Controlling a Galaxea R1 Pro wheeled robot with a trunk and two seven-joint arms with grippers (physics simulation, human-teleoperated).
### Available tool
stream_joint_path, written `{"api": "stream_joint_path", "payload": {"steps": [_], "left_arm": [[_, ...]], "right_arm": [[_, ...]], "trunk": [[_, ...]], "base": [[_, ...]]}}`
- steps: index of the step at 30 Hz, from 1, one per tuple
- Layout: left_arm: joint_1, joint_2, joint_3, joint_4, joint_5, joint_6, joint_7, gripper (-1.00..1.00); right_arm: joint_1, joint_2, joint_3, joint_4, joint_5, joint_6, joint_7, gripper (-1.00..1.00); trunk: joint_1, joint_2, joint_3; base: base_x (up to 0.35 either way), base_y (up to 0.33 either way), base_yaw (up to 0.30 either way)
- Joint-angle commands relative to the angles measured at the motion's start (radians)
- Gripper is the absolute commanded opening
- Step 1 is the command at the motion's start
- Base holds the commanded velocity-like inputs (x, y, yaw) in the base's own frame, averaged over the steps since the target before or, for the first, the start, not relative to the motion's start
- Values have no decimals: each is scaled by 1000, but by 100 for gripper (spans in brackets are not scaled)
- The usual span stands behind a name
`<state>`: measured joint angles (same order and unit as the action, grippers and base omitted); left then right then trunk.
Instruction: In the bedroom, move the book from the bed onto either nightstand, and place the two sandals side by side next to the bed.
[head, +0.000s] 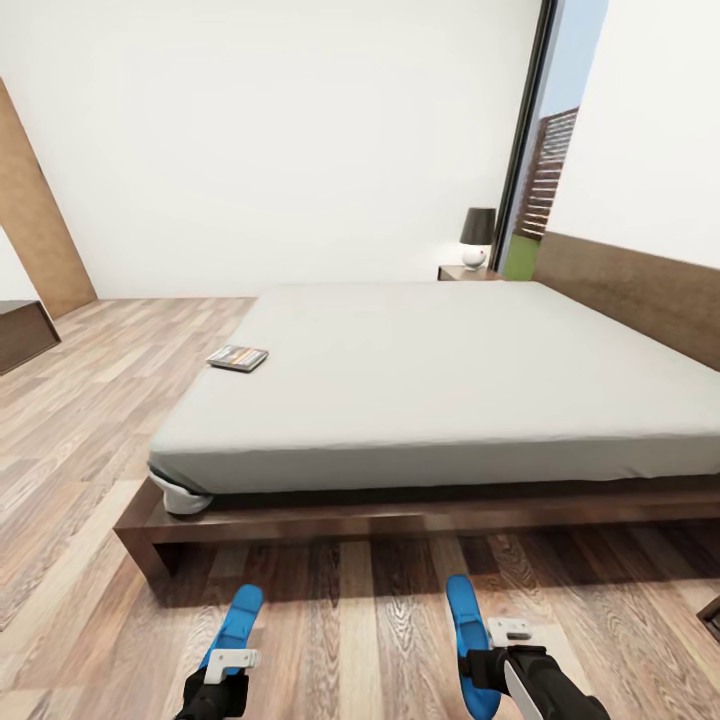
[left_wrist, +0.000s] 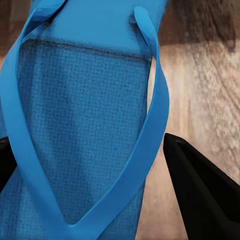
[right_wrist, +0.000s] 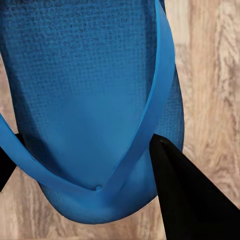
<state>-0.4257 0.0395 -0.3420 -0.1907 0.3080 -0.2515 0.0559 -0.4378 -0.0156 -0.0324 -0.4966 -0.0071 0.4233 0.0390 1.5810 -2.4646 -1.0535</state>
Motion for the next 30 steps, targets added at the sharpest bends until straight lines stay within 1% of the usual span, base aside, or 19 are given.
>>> {"api": "stream_joint_path", "payload": {"steps": [1,7,14,20,30], "left_arm": [[0,0,-9,0,5,-2,4,-100],[-1,0,-9,1,5,-1,4,-100],[-1,0,-9,2,4,0,4,-100],[0,0,-10,2,4,-1,3,-100],[-1,0,-11,5,3,-1,4,-100]], "right_arm": [[0,0,-3,-2,-2,6,2,-100],[0,0,-3,-2,-2,6,2,-100],[0,0,-3,-3,-2,6,2,-100],[-1,0,-2,-3,-2,6,2,-100],[0,-1,-2,-3,-2,5,4,-100]], "trunk": [[0,0,-1],[0,0,-1],[0,0,-1],[0,0,-1],[0,0,-1]], "base": [[3,183,0],[1,138,0],[8,269,0],[143,283,0],[113,132,0]]}}
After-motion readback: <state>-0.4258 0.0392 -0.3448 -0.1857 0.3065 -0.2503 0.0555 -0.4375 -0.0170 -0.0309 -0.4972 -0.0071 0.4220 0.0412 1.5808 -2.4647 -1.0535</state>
